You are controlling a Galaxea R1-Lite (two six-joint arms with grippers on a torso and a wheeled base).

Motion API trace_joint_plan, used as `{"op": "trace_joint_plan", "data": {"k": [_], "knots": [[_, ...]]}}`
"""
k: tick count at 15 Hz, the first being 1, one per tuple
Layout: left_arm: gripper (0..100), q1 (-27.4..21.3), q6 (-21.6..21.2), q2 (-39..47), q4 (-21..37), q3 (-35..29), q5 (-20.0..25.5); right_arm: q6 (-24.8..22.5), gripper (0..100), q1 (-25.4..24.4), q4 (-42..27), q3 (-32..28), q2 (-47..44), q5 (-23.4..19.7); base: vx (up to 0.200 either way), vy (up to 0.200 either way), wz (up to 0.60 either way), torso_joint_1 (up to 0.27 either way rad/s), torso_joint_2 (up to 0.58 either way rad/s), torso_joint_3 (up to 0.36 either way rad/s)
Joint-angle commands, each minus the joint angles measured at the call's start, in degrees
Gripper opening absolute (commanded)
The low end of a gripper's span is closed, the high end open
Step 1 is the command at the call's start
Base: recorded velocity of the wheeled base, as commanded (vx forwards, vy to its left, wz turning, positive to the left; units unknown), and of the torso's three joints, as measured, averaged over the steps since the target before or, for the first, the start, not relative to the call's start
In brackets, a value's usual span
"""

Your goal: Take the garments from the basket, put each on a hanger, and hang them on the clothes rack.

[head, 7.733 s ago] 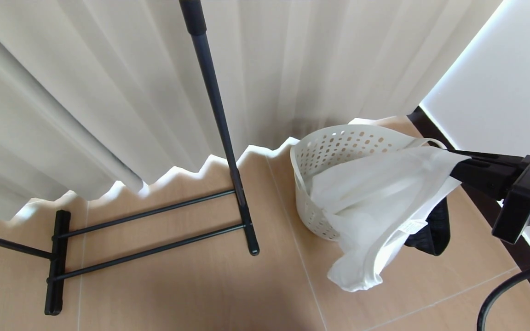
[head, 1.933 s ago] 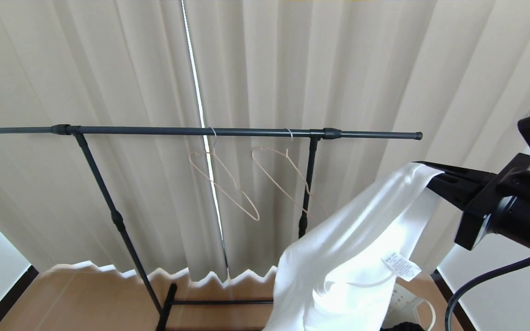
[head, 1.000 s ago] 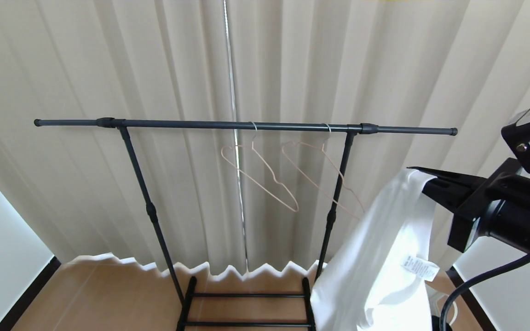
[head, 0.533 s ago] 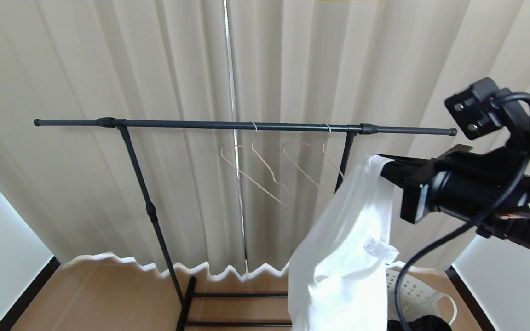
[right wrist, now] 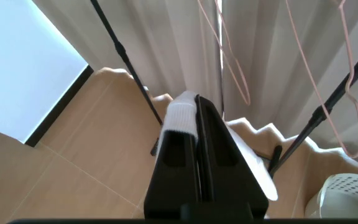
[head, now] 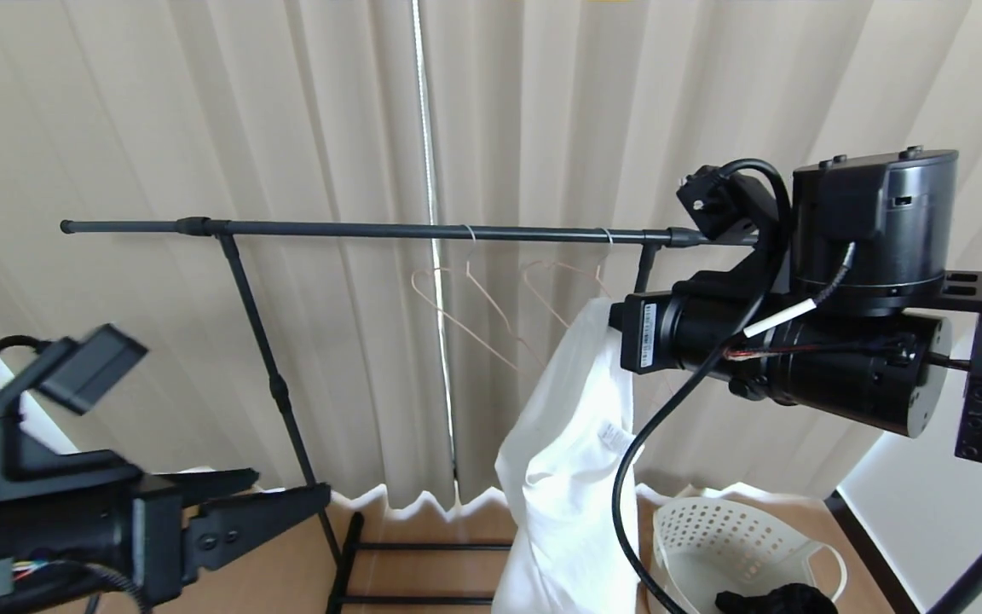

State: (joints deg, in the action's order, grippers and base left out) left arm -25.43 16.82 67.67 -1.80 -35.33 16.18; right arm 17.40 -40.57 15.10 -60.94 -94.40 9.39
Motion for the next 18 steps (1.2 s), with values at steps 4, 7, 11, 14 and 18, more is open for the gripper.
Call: {"op": "trace_joint_plan", "data": {"k": [4,7,11,14,18], "knots": [[100,-9.99,1.99,18.64,-6.37,-2.73,0.08,0.8,0,-4.17,0.1,-0.06,-1.75,2.83,0.0,0.0,0.0,0.0,0.0,0.0],[100,-10.96,2.07,22.24,-7.95,-2.82,0.17,1.15,0,-5.04,0.98,0.12,-1.75,3.09,0.0,0.0,0.0,0.0,0.0,0.0],[100,-13.68,2.07,29.54,-16.04,-3.17,-1.06,1.06,0,-7.51,2.12,1.53,-0.96,3.53,0.0,0.0,0.0,0.0,0.0,0.0],[100,-14.47,2.07,31.73,-19.29,-3.34,-1.67,1.06,0,-9.44,2.21,2.58,-0.25,3.8,0.0,0.0,0.0,0.0,0.0,0.0],[100,-14.56,2.16,35.87,-22.1,-3.78,-2.99,0.97,0,-11.72,2.21,3.9,1.5,5.03,0.0,0.0,0.0,0.0,0.0,0.0]]}}
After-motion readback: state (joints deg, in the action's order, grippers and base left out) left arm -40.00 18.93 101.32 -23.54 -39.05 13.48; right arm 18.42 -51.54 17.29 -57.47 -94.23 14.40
